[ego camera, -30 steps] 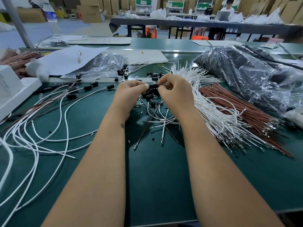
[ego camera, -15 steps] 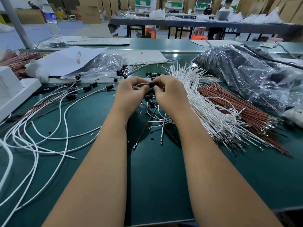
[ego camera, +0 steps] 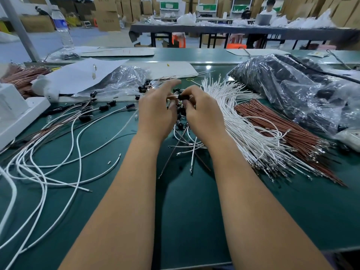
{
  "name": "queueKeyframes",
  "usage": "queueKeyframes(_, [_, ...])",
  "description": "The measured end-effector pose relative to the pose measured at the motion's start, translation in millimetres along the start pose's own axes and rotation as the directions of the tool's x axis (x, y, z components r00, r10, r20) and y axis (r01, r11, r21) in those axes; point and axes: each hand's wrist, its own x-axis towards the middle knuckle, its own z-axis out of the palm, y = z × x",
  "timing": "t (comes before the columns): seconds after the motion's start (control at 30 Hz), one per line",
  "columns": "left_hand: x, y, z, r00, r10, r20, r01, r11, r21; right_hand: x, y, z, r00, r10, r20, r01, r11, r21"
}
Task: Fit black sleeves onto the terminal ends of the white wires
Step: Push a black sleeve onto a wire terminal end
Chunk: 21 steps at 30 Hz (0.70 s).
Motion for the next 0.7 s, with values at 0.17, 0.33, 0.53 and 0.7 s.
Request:
queueKeyframes(0.17, [-1.0, -10.3, -5.4, 0.984, -0.178, -0.016, 0.177, 0.983, -0.053, -0.3, 7.9, -2.6, 0.997, 0.071, -0.023, -0.071, 0.997, 0.006])
queueKeyframes(0.33, [-0.4, -3.7, -4.0, 0.995, -0.097, 0.004, 0.097, 0.992, -0.075, -1.0, 5.2, -1.6, 0.999, 0.047, 0.011, -0.048, 0.999, 0.026])
queueKeyframes(0.53, [-0.3, -6.5, -1.0, 0.994, -0.089, 0.062, 0.099, 0.977, -0.188, -1.4, 5.1, -1.0, 0.999, 0.025, 0.029, -0.024, 1.000, -0.017])
queueKeyframes(0.7, [0.4, -17.7, -3.7, 0.982, -0.188, 0.031, 0.186, 0.981, 0.062, -1.6, 7.1, 1.0, 0.999, 0.014, 0.048, -0.011, 0.998, -0.059])
